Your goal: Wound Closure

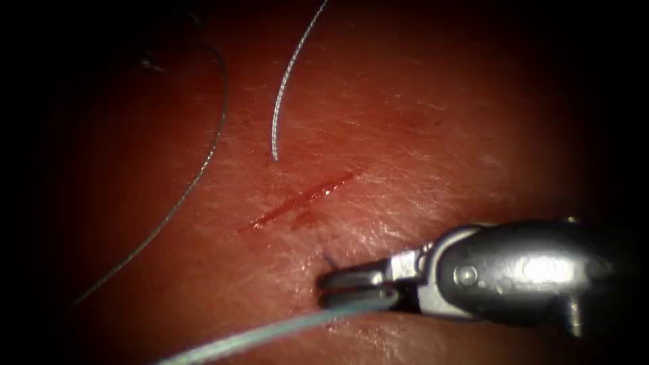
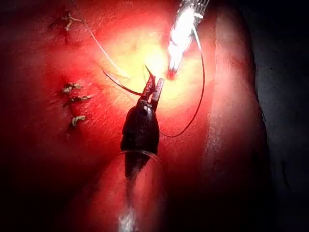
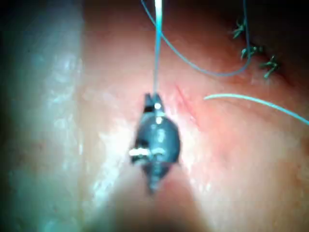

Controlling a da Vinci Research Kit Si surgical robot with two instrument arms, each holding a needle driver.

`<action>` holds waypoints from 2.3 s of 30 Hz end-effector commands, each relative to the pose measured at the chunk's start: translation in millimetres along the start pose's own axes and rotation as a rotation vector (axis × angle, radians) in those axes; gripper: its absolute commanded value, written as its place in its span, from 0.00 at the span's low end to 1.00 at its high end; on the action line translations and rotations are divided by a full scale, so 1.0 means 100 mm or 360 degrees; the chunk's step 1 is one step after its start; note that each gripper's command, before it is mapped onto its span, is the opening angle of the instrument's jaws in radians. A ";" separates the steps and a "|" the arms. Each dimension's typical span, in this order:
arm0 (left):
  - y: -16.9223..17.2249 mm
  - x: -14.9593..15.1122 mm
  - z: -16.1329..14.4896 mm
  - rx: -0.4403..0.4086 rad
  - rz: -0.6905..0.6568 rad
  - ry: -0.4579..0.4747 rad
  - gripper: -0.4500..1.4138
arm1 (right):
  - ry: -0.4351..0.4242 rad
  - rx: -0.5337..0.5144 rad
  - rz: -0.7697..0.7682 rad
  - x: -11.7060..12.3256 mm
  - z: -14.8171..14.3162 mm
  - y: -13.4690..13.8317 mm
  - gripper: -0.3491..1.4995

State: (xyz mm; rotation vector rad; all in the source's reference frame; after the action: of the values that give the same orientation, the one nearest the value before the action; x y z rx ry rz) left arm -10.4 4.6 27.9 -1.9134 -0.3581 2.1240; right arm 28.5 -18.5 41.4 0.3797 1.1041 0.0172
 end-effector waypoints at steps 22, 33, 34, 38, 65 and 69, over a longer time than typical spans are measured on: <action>0.003 -0.011 0.008 -0.0007 0.0000 -0.0002 0.00 | 0.0023 0.0591 -0.0007 0.030 -0.034 -0.109 0.32; 0.002 -0.011 0.007 -0.0008 -0.0001 -0.0002 0.00 | -0.0014 -0.0092 -0.0020 0.000 -0.055 0.006 0.95; 0.002 -0.011 0.007 -0.0008 -0.0001 -0.0002 0.00 | -0.0009 -0.0126 -0.0025 -0.003 -0.053 0.012 0.97; 0.002 -0.011 0.007 -0.0008 -0.0001 -0.0002 0.00 | 0.0042 -0.0236 -0.0052 -0.018 -0.038 0.032 0.98; 0.003 -0.009 0.006 -0.0008 -0.0003 -0.0002 0.00 | 0.0092 0.0010 -0.0127 -0.018 0.020 0.005 0.00; 0.003 -0.009 0.006 -0.0008 -0.0003 -0.0001 0.00 | 0.0095 -0.0004 -0.0125 -0.013 0.021 0.002 0.00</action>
State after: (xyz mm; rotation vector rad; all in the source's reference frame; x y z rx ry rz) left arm -10.4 4.6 28.0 -1.9143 -0.3617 2.1274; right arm 29.0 -18.6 42.9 0.3335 1.1720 -0.0398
